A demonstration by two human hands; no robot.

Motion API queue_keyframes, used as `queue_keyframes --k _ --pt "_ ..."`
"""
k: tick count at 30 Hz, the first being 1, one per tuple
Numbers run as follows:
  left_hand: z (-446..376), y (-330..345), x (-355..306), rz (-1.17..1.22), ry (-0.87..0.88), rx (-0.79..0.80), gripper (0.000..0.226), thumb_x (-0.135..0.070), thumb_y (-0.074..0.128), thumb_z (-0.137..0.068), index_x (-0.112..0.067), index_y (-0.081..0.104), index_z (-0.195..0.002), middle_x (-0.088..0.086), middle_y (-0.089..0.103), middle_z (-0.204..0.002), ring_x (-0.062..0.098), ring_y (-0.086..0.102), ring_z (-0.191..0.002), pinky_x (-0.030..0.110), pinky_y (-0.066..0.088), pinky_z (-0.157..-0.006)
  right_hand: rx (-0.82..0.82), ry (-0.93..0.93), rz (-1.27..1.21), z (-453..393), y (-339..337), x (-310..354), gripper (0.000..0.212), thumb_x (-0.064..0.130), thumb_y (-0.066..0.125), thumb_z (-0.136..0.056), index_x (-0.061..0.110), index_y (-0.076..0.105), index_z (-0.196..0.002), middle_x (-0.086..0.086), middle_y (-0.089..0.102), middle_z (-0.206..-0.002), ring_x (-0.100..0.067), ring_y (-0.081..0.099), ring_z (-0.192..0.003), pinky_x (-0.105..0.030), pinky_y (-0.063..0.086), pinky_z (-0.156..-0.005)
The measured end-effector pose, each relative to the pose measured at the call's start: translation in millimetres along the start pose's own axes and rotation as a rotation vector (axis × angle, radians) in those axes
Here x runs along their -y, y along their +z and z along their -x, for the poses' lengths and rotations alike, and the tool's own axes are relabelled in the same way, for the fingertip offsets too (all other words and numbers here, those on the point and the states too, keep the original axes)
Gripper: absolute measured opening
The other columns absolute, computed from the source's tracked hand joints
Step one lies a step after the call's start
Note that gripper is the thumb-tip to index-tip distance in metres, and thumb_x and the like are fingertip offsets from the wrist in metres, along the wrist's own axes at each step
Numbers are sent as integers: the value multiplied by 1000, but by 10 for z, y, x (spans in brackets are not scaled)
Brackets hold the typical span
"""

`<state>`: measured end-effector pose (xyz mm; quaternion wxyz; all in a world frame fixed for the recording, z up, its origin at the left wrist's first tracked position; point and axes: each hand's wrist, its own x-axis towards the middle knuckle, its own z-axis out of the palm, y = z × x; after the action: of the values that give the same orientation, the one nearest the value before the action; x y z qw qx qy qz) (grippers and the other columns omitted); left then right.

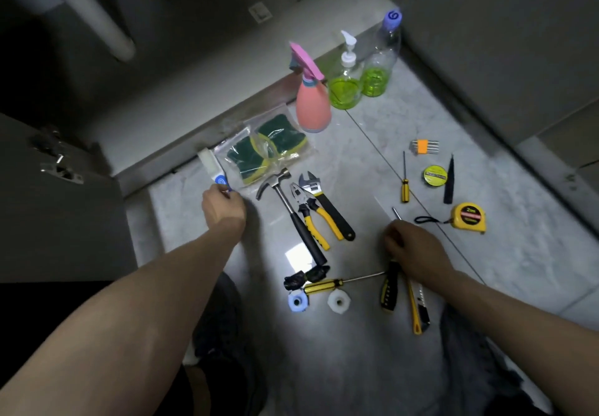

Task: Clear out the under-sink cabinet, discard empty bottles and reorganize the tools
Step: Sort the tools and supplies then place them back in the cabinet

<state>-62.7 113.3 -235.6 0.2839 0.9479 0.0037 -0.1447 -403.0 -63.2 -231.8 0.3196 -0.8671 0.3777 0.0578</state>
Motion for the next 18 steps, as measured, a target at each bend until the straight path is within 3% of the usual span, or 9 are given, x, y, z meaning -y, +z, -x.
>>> queue_keyframes --k 2,5,9,12,15,18 --pt "325 6 -34 32 103 25 8 -22 54 -92 -19 61 -94 3 66 -89 23 61 -82 34 49 -74 18 50 33 53 -35 -52 18 35 60 -95 21 56 -85 2 59 -79 -21 56 -73 -35 42 -61" --pt "899 52 -3 40 208 199 13 -23 54 -92 -27 59 -81 -11 62 -76 10 59 -73 22 40 -62 73 97 121 174 -45 -142 27 42 57 -94 24 49 -76 4 53 -73 -23 58 -73 -33 34 -58" --pt "1561 113 213 -106 366 486 14 -28 62 -91 -24 63 -78 -10 64 -82 11 62 -78 29 49 -68 72 105 135 379 60 -150 35 50 60 -92 24 52 -70 6 54 -70 -21 57 -71 -32 36 -57" --pt "1840 111 416 -300 504 528 9 -36 67 -87 -28 64 -88 -11 56 -97 12 53 -93 33 48 -76 75 81 143 516 155 -64 29 49 61 -92 26 54 -75 2 61 -80 -21 61 -80 -33 44 -63" --pt "1982 59 632 -447 516 574 30 -36 71 -84 -27 61 -111 -7 48 -117 15 45 -109 33 48 -88 75 7 81 641 253 33 10 36 60 -92 26 58 -91 6 59 -91 -22 63 -88 -31 42 -62" --pt "2026 23 748 -529 572 575 41 -27 68 -86 -22 58 -125 -2 44 -130 20 43 -118 34 48 -93 225 -73 105 672 380 150 32 24 56 -93 24 58 -125 0 60 -122 -26 62 -108 -35 49 -78"
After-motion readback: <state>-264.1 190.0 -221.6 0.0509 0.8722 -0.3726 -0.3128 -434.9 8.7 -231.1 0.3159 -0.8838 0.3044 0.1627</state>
